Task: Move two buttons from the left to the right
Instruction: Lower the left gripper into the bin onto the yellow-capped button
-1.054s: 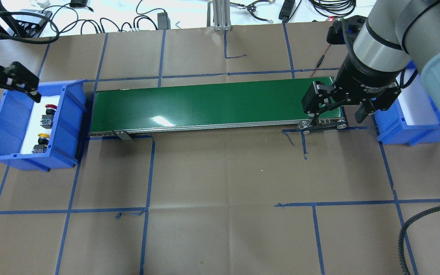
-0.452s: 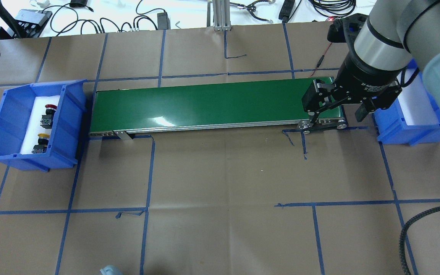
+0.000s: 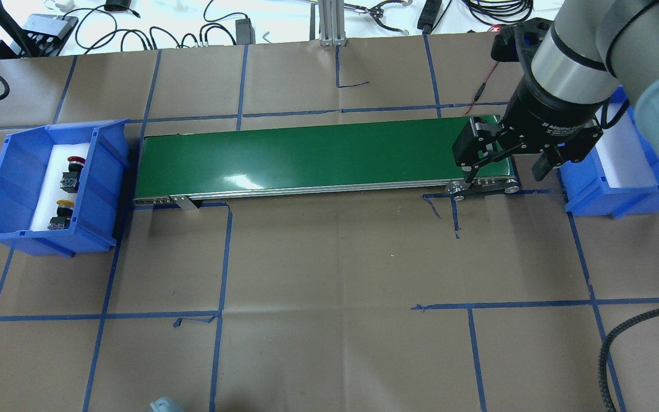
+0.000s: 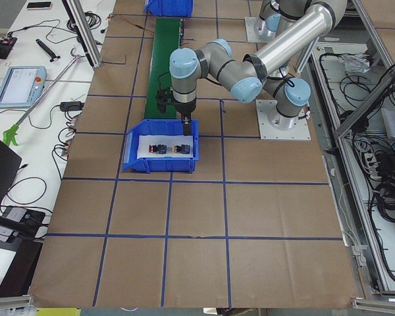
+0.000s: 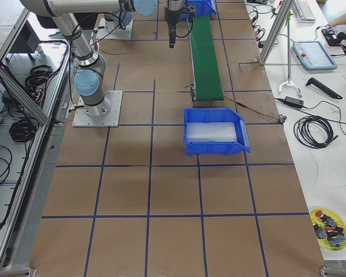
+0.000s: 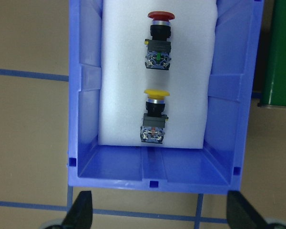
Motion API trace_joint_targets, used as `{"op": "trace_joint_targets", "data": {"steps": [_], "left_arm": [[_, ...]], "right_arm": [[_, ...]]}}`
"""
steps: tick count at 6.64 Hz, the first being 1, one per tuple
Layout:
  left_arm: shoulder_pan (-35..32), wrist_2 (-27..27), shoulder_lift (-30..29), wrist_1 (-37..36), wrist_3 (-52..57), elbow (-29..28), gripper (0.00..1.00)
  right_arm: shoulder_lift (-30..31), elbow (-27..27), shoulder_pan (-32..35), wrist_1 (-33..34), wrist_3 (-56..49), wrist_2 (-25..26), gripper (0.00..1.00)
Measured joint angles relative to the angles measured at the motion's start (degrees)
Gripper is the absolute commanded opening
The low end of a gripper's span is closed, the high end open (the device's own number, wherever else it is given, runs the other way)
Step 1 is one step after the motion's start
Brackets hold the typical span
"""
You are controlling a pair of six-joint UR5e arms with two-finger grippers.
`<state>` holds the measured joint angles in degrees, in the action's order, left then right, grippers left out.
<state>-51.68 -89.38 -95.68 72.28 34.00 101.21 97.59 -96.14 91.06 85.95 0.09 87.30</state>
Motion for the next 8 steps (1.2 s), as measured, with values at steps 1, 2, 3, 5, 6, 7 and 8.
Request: {"op": "trace_joint_targets", "data": {"steps": [1,2,3,5,6,7,8], "left_arm": [[-0.21,0.94,-0.79,-3.44,0.09,2.21,0.99],[-0.43,1.86,-1.68,-6.53,0.15,4.33,0.99],[-0.73,2.28,-2.56,-9.28,0.43,6.0,0.99],[-1.29,2.44,-5.03,-14.76,1.42,7.7,0.99],[-1.39,2.48,-6.7,-17.19,1.95,7.9,0.99],[-1.48,2.54,-8.53,-19.57,2.38,8.01,0.99],[-1.64,2.59,-10.24,-21.37,2.55,8.18,0.99]], "right_arm": [[0.0,0.07,0.0,0.0,0.02,0.04,1.0],[0.08,0.07,0.0,0.0,0.04,0.02,1.0],[0.17,0.03,0.0,0.0,0.04,-0.1,1.0],[0.22,-0.18,0.0,0.02,0.27,-0.26,1.0],[0.21,-0.37,0.01,0.06,0.28,-0.28,1.0],[0.14,-0.46,0.05,0.08,0.25,-0.27,1.0],[0.1,-0.43,0.08,0.07,0.36,-0.3,1.0]]}}
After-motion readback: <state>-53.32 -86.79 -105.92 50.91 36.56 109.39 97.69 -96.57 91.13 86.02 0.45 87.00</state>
